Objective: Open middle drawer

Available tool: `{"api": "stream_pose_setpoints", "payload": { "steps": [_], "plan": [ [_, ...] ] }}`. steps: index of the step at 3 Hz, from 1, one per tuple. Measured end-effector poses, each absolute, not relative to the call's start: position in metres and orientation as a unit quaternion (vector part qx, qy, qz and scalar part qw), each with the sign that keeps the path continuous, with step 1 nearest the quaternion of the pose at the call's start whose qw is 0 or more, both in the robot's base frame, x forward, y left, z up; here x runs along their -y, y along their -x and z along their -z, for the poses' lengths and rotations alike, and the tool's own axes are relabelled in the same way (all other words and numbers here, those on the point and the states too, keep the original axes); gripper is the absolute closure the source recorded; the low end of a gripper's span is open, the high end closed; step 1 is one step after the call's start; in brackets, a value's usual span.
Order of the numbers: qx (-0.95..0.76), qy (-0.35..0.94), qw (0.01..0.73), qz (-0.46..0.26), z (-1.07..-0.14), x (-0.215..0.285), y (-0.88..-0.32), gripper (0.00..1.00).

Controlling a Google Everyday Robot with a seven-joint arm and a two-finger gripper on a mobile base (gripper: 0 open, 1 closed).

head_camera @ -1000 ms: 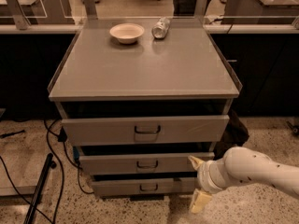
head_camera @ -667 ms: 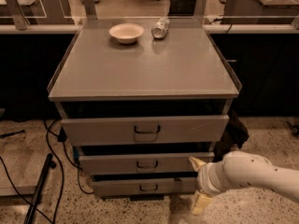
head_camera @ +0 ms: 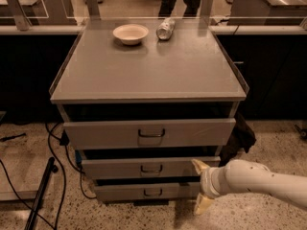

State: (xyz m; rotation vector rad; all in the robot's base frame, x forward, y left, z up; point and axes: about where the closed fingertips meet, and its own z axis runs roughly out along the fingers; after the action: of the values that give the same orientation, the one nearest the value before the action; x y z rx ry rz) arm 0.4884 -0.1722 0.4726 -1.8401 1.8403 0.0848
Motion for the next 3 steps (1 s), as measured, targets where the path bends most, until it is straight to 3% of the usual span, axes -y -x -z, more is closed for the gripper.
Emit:
{"api": "stream_pose_setpoints", "payload": {
  "steps": [3],
  "plan": [
    [-0.667,0.694,0.27,-0.021,-0.429,0.176,-0.55,0.0]
  ]
}}
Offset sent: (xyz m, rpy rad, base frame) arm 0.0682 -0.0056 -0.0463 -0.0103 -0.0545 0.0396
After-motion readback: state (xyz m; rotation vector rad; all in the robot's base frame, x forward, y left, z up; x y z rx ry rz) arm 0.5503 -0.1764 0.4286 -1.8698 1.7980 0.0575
